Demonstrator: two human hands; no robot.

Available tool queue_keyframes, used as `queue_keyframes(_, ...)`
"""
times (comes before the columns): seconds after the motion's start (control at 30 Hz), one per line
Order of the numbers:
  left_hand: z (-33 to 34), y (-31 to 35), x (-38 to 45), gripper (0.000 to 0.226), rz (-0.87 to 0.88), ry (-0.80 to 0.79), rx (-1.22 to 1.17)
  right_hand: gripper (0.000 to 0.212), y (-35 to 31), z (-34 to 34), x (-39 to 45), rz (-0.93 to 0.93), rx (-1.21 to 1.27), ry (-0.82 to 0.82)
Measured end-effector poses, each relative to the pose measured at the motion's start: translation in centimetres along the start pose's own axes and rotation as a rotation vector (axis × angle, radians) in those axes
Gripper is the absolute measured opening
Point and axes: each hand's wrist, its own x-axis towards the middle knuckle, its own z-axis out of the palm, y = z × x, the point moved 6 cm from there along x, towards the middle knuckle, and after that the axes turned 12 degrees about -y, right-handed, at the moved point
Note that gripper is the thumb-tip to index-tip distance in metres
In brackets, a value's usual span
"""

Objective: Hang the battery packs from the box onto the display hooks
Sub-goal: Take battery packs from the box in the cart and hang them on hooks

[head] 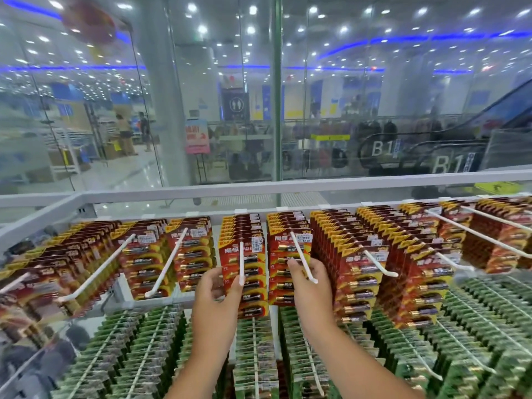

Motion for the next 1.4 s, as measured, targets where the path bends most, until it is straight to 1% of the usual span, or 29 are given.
queue_keyframes(0.23,-0.4,-0.3,0.3,0.034,-0.01,-0.089,0.013,0.056,0.2,0.4,-0.3,-0.01,-0.126,0.062)
queue_keyframes(0.33,-1.1,-0.7,0.0,0.034,-0.014,-0.129,0.051,0.061,0.6,0.6,-0.9,-0.003,-0.195,0.079)
queue_keyframes(0.47,-2.2,-1.7,-0.9,0.028,-0.02,-0.174,0.069,0.065,1.0,0.9,-2.7,-0.035,-0.297,0.06)
queue_keyframes(0.57,-2.8,-2.8,-2.1,0.017,-0.03,-0.2,0.007,0.068,2.1,0.7,-4.3,0.024,-0.376,0.018)
queue_keyframes(0.63,-2.7,-4.0,-3.0,0.017,-0.061,-0.234,0.004,0.072,2.9,0.6,-5.5,0.06,-0.396,-0.008)
queue_keyframes(0.67,-2.7,-4.3,-3.4,0.02,-0.079,-0.25,0.007,0.071,3.0,0.5,-6.2,0.062,-0.39,-0.011)
queue_keyframes(0.77,-1.7,-5.0,-4.8,0.024,-0.099,-0.305,0.01,0.056,3.3,-0.7,-8.1,0.094,-0.329,-0.006)
queue_keyframes(0.87,-0.5,-4.4,-6.5,0.03,-0.089,-0.371,0.029,0.044,2.6,-2.3,-10.6,0.092,-0.245,-0.072)
queue_keyframes(0.97,1.5,-3.2,-8.4,0.032,-0.071,-0.423,0.038,0.036,2.0,-5.9,-12.8,0.061,-0.188,-0.078)
queue_keyframes(1.1,6.1,-1.5,-12.2,0.031,-0.06,-0.487,0.037,0.04,1.9,-12.9,-16.3,0.043,-0.128,-0.03)
queue_keyframes(1.17,9.5,-0.6,-14.7,0.023,-0.036,-0.516,0.033,0.035,2.1,-17.7,-18.6,0.036,-0.098,0.02)
queue_keyframes(1.23,13.5,0.3,-17.8,0.021,-0.028,-0.547,0.047,0.029,2.3,-22.9,-21.1,0.045,-0.072,0.062)
queue_keyframes(1.4,25.2,2.2,-26.9,0.017,-0.007,-0.607,-0.023,0.034,2.7,-37.3,-27.5,0.01,-0.114,0.189)
